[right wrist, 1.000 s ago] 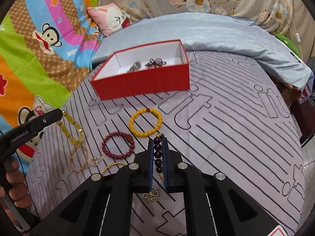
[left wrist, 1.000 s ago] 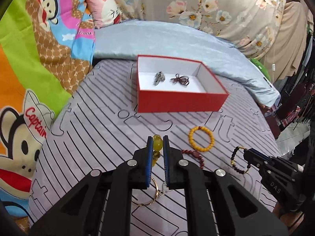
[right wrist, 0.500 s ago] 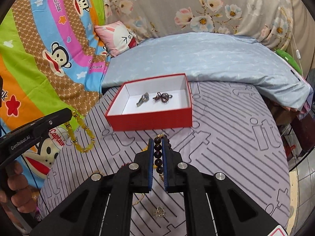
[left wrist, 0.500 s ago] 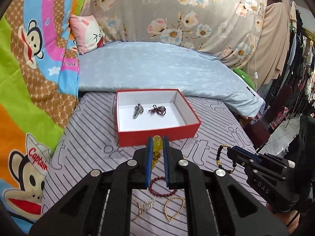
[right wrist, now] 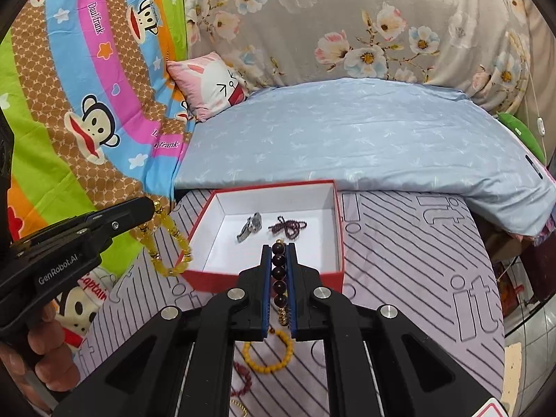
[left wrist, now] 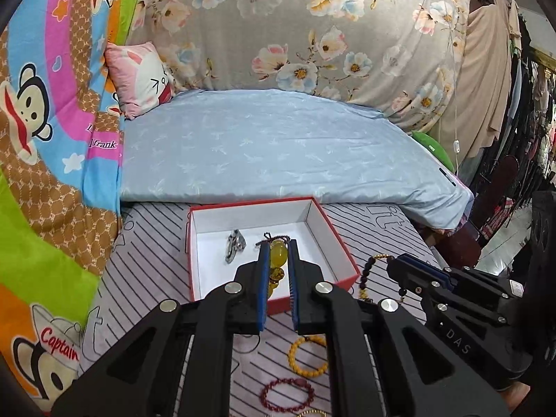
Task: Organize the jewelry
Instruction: 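Lower both bracelets into the red box and open both grippers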
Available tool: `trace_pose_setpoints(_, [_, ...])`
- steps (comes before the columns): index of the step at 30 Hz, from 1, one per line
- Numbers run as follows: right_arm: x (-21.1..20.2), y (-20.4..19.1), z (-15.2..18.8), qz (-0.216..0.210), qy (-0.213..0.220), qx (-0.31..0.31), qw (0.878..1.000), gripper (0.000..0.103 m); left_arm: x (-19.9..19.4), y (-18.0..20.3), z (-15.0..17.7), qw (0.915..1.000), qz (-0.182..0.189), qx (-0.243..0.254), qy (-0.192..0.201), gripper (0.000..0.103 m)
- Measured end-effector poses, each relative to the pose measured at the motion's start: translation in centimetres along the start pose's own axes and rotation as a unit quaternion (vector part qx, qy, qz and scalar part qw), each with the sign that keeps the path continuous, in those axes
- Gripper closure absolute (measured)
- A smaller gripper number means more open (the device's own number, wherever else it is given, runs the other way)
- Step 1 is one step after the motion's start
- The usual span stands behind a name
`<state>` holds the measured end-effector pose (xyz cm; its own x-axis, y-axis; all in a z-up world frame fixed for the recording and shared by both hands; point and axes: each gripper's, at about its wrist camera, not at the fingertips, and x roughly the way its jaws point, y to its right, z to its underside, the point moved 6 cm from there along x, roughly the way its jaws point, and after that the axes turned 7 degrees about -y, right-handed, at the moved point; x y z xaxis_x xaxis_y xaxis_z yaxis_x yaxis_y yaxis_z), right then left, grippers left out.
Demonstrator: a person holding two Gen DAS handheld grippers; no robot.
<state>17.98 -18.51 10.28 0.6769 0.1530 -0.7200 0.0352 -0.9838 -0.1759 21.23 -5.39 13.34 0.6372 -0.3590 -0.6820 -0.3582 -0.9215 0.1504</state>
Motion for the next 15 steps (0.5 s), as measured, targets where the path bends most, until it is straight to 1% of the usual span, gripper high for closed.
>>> trace_pose_setpoints(7, [3.2, -0.2, -2.8, -0.006, -0.002, -0.005, 1.000, 0.096, 3.3, -0.8, -1.6, 0.9999, 0.005, -0.010, -0.009, 0.094])
trace_pose_setpoints(15, [6.9, -0.6, -4.2, -0.017, -0.019, -0.014, 1.000, 0.096, 7.4, -1.7, -2.8, 0.9997, -0.005, -0.007, -0.023, 0.094])
